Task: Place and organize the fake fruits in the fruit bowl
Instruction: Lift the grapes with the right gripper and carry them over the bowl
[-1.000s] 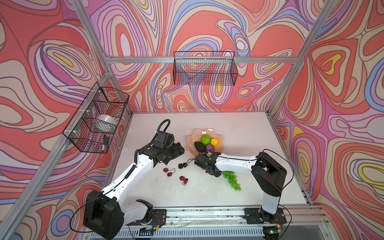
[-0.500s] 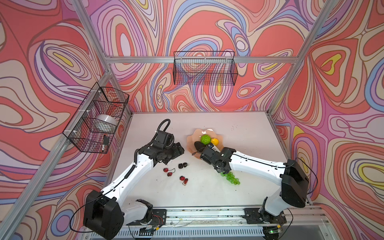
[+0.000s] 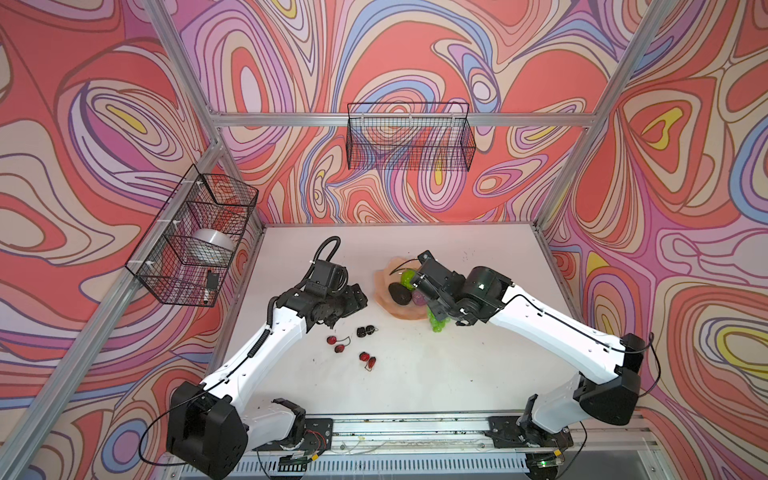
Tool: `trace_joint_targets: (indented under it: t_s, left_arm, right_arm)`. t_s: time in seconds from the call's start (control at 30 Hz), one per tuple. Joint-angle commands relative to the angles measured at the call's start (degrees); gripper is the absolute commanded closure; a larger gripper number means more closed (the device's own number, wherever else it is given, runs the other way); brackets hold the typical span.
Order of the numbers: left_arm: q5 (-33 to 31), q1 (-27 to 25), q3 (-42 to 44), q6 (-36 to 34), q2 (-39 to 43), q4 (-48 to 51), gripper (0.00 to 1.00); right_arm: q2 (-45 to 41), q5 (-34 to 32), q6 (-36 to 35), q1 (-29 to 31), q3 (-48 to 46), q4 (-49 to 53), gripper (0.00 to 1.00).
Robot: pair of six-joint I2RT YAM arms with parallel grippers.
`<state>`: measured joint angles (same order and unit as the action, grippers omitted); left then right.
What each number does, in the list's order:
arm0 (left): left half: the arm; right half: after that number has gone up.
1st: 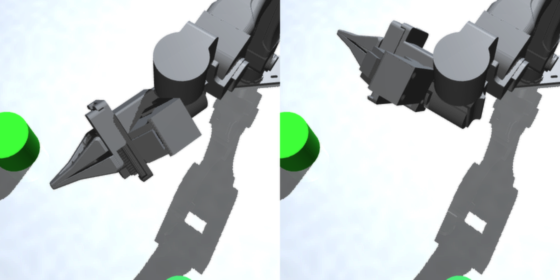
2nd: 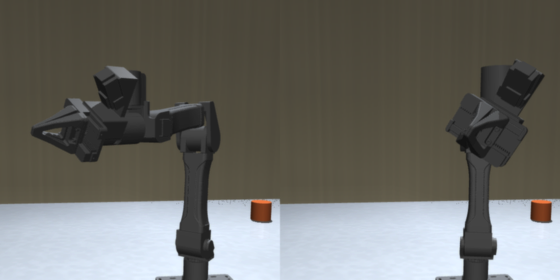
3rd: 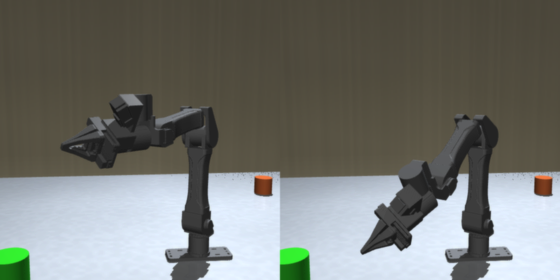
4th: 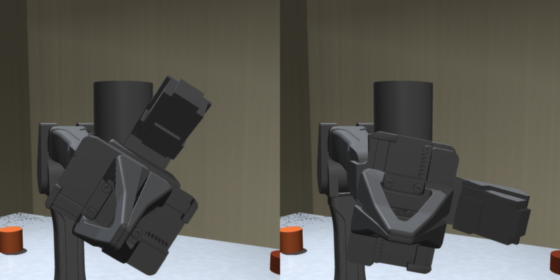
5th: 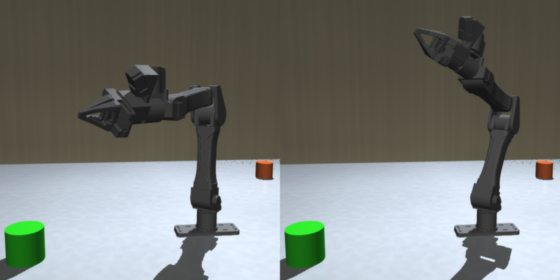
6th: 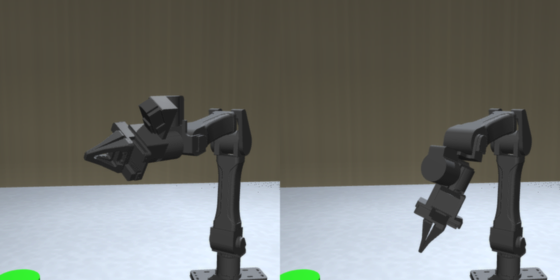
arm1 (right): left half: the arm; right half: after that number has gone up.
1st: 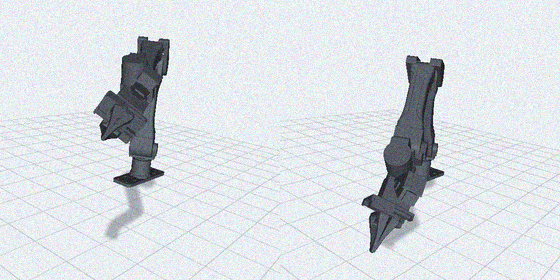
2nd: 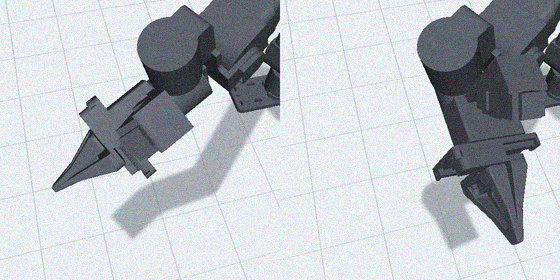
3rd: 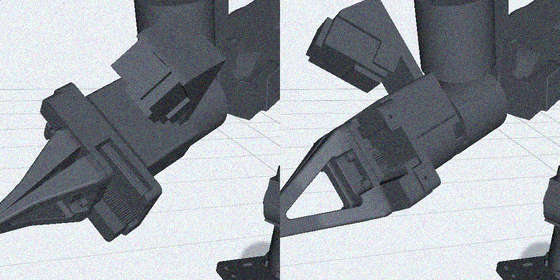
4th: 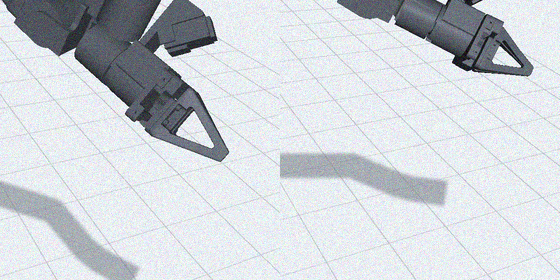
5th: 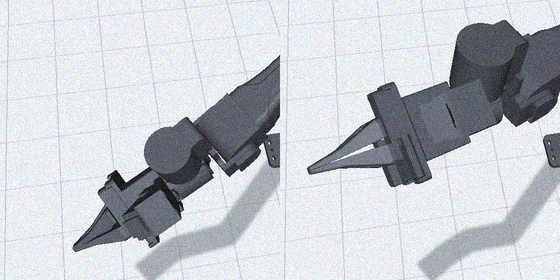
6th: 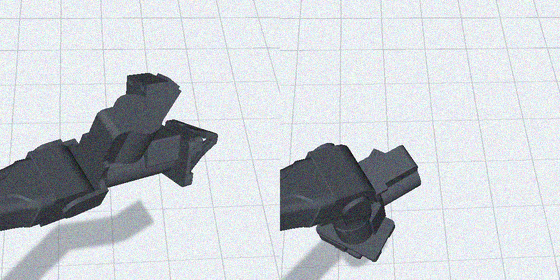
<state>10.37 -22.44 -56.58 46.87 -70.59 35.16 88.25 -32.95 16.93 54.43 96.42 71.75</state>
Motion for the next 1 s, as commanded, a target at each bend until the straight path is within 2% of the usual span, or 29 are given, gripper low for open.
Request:
trace_joint_targets:
  t_s: [0.0, 0.23, 0.4, 0.73, 0.97]
  left_arm:
    - [-1.4, 0.35, -1.43, -0.64, 0.89, 2.55, 0.15]
    - [-3.16, 0.44, -1.14, -0.83, 3.03, 4.05, 0.16]
    - [-4.56, 0.46, -0.41, -0.25, 6.38, 5.73, 0.16]
    - [-6.0, 0.6, 1.84, -0.02, 10.16, 7.62, 0.16]
    - [-6.75, 0.72, 1.38, -0.91, 10.98, 8.17, 0.15]
  right_arm:
    - [2.8, 1.37, -4.78, 0.23, 7.31, -0.19, 1.0]
    - [10.94, 2.75, -12.17, 0.12, 19.49, -6.15, 1.0]
    - [16.41, 5.95, -13.21, -0.45, 23.49, -9.87, 1.0]
    - [22.04, 15.1, -10.91, -4.46, 22.69, -15.96, 1.0]
    - [23.17, 17.38, -8.91, -5.3, 19.64, -17.78, 1.0]
